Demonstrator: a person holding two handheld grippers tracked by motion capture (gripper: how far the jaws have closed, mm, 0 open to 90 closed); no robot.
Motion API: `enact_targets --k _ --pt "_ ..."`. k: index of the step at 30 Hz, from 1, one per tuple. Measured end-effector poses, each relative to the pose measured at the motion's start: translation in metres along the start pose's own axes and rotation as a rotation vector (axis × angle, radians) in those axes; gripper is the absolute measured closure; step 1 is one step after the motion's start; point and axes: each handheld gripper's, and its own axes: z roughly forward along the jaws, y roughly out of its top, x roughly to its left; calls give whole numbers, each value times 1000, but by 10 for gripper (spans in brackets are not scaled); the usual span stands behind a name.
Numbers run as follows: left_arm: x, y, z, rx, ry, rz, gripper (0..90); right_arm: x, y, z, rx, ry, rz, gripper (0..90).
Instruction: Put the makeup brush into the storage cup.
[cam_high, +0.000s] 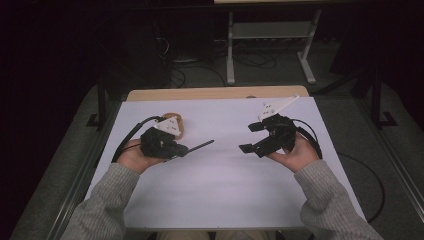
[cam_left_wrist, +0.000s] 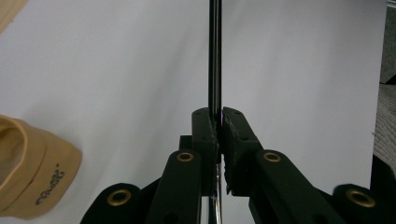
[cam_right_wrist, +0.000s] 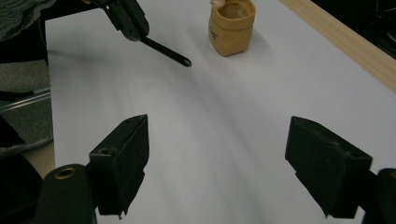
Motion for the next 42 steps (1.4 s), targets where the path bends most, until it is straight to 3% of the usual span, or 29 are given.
enact_targets --k 21,27,40,42 --pt "-18 16 12 -3 -42 74 842 7 13 13 67 50 -86 249" --pt "-21 19 18 -2 -66 86 842 9 14 23 100 89 -107 294" --pt "-36 31 33 -2 -133 154 843 25 13 47 226 219 -231 512" --pt "-37 32 34 -6 -141 158 842 26 13 50 236 235 -223 523"
